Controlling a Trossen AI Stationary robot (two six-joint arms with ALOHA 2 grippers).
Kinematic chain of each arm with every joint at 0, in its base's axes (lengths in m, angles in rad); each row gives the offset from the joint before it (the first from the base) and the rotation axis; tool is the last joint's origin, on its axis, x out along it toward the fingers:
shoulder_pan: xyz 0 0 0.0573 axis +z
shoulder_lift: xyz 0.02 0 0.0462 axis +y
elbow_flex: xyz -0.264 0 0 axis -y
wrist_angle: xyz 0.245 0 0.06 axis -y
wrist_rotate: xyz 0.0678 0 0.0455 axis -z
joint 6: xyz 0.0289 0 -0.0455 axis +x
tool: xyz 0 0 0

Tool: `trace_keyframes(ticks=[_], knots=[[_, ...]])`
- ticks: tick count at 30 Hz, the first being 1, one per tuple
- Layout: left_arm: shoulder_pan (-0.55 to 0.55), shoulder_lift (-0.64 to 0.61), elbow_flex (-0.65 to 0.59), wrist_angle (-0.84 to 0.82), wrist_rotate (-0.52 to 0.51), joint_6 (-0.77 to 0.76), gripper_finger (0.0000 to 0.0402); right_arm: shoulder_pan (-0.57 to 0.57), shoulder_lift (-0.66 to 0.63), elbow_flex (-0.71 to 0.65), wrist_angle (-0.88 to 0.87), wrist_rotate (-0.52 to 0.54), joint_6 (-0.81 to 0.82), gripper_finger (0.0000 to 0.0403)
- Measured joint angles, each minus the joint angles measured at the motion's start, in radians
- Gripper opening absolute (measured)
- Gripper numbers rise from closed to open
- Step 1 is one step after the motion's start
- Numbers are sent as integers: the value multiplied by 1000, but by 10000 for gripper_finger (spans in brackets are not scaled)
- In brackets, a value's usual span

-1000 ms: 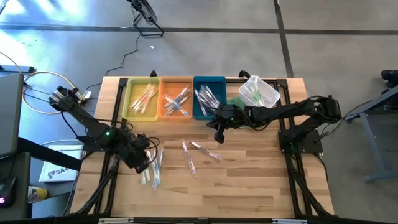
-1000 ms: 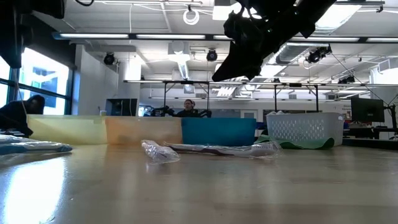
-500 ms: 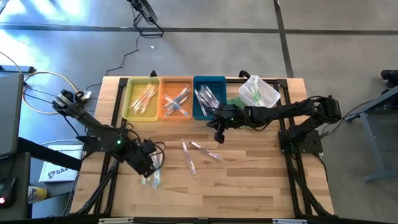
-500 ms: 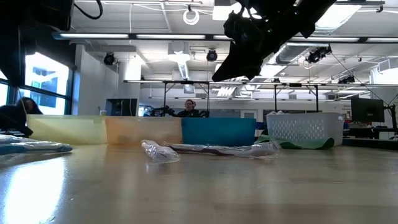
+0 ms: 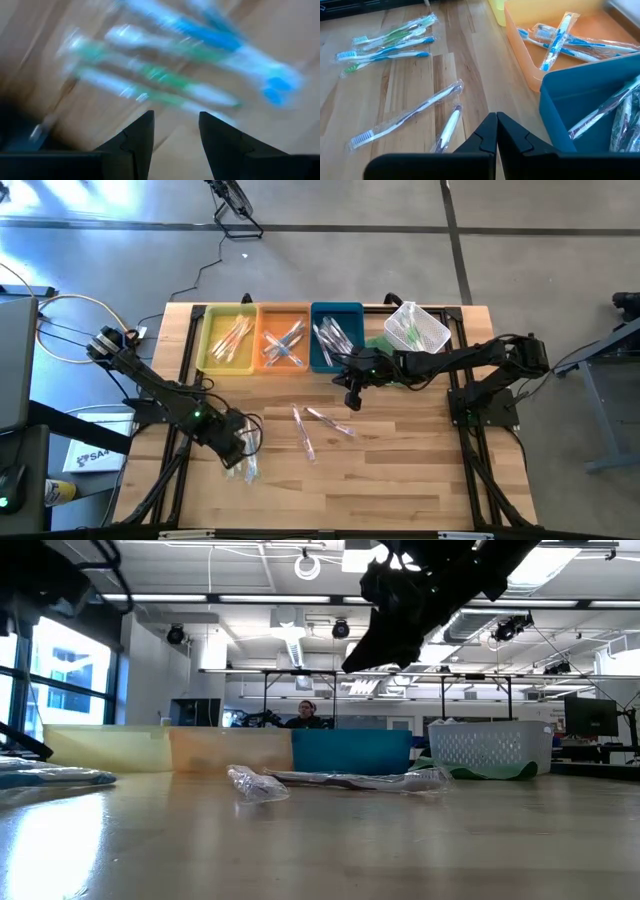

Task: Pick & Place Toothbrushes
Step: Put the green toothbrush into the white bin

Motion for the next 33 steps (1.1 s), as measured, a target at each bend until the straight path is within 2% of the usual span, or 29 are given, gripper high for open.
trace_keyframes(ticks=[5,16,27,33], knots=[[-48,0,0,-87,26,-120,152,0,0,0,-21,0,1,2],[-92,0,0,-84,50,-124,153,0,42,0,-12,0,0,2],[-91,0,-148,176,78,-151,153,8,60,0,30,-11,0,2],[-91,0,-177,251,88,-174,153,33,59,0,55,-72,-54,2]])
